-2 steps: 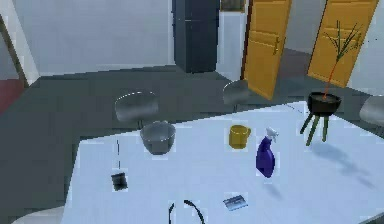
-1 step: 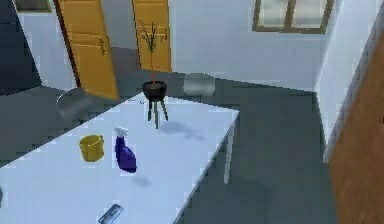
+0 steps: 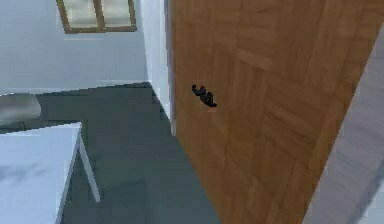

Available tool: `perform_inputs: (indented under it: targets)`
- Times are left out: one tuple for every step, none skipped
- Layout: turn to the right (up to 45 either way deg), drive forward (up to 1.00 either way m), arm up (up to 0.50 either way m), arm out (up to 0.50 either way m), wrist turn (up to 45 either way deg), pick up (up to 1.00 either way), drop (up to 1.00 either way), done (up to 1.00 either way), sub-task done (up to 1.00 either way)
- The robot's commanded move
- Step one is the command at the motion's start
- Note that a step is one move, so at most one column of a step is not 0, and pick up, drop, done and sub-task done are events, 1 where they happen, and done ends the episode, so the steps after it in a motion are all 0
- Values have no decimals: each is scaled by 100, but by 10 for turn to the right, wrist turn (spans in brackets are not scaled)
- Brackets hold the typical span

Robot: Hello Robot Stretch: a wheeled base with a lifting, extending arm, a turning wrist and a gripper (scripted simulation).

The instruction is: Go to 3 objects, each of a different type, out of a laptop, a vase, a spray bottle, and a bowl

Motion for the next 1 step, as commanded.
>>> perform_inputs:
  targets:
    - [450, 0, 0, 0, 0, 0, 0, 0, 0]
